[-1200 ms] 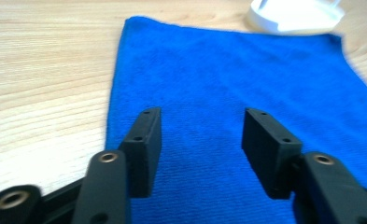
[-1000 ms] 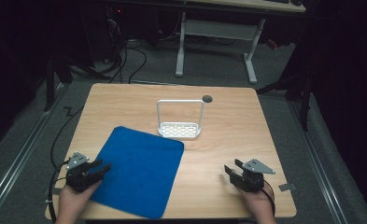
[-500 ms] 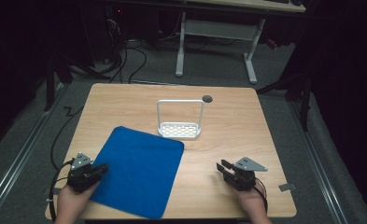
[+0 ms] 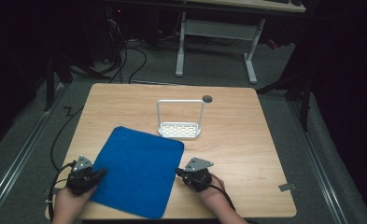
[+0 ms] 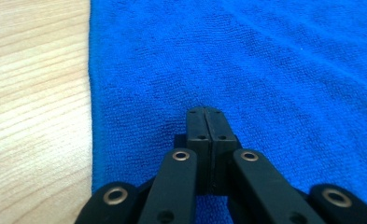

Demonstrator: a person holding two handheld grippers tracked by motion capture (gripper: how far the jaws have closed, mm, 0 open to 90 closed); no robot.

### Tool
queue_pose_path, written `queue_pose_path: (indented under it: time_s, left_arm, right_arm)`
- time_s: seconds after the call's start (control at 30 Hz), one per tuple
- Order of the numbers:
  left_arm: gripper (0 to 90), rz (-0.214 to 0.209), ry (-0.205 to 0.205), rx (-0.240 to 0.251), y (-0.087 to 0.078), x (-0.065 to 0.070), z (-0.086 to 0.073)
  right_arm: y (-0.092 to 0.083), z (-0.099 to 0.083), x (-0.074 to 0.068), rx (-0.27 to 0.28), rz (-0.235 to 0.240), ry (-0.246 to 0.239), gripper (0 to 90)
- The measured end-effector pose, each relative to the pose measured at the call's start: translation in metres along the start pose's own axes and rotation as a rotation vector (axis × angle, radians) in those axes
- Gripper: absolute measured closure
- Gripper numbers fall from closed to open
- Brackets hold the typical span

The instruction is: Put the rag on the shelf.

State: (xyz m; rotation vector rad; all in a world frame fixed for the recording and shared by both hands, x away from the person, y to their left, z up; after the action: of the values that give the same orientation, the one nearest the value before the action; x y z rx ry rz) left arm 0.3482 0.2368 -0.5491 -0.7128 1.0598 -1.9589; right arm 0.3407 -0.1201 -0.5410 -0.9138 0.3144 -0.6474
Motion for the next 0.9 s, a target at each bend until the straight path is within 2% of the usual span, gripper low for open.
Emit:
queue_pose_path:
  time_s: [0.03, 0.13, 0.17, 0.2, 0.33, 0.4, 0.5, 0.53, 0.6, 0.67, 0.7, 0.73, 0.77, 0.8, 0.83, 0.9]
  left_arm:
    - [90.0, 0.000, 0.000, 0.000, 0.000, 0.000, 0.000]
    - [90.0, -0.011, -0.009, 0.007, 0.000, 0.001, -0.001]
    - [90.0, -0.013, -0.008, 0.007, 0.000, 0.001, -0.002]
    - [90.0, -0.014, -0.003, 0.007, 0.000, 0.001, -0.002]
    - [90.0, -0.027, -0.003, 0.006, -0.001, 0.004, -0.003]
    - [90.0, -0.066, -0.003, 0.006, 0.000, 0.009, -0.005]
    - [90.0, -0.086, 0.006, 0.002, 0.001, 0.014, -0.003]
    - [90.0, -0.093, 0.026, -0.001, 0.003, 0.021, -0.002]
    - [90.0, -0.098, 0.039, -0.007, 0.003, 0.024, -0.001]
    - [90.0, -0.141, 0.080, -0.020, 0.006, 0.035, 0.001]
    - [89.9, -0.141, 0.080, -0.020, 0.006, 0.035, 0.001]
    - [89.9, -0.174, 0.105, -0.025, 0.007, 0.043, 0.002]
    - [90.0, -0.174, 0.105, -0.025, 0.007, 0.043, 0.002]
    - [89.9, -0.209, 0.128, -0.031, 0.008, 0.051, 0.001]
    - [89.9, -0.209, 0.128, -0.031, 0.008, 0.051, 0.001]
    - [89.9, -0.232, 0.156, -0.037, 0.009, 0.061, 0.001]
  right_arm:
    - [0.000, 0.000, 0.000, 0.000, 0.000, 0.000, 90.0]
    - [0.011, 0.005, -0.012, -0.051, 0.021, -0.068, 90.0]
    - [0.011, 0.005, -0.012, -0.051, 0.021, -0.068, 90.0]
    - [0.013, 0.004, -0.013, -0.076, 0.009, -0.081, 90.0]
    - [0.010, -0.001, -0.009, -0.075, 0.019, -0.058, 90.0]
    - [0.008, -0.006, -0.007, -0.074, 0.019, -0.051, 90.0]
    - [0.003, -0.012, -0.005, -0.069, 0.016, -0.049, 90.0]
    - [-0.002, -0.019, -0.003, -0.071, 0.010, -0.039, 90.0]
    - [-0.005, -0.023, -0.002, -0.070, 0.011, -0.035, 90.0]
    - [-0.013, -0.034, 0.002, -0.071, 0.001, -0.031, 90.0]
    - [-0.013, -0.034, 0.002, -0.071, 0.001, -0.031, 90.0]
    - [-0.018, -0.040, 0.006, -0.080, -0.012, -0.024, 90.0]
    - [-0.018, -0.040, 0.006, -0.080, -0.012, -0.024, 90.0]
    - [-0.023, -0.047, 0.012, -0.077, -0.016, -0.002, 90.0]
    - [-0.023, -0.047, 0.012, -0.077, -0.016, -0.002, 90.0]
    - [-0.028, -0.054, 0.018, -0.076, -0.024, 0.018, 90.0]
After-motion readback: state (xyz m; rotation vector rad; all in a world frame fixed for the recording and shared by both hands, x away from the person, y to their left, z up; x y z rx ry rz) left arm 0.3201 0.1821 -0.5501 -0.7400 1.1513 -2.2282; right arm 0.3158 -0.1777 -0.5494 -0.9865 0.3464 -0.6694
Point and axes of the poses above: each handheld gripper's, and its own axes: y roughly forward along the jaws, z roughly out of its top, x roughly to its right, the point moved 3 cm from there along y, roughly forward along the jaws, and after that the axes turned 15 degrees about -x, right-handed, at the moved point
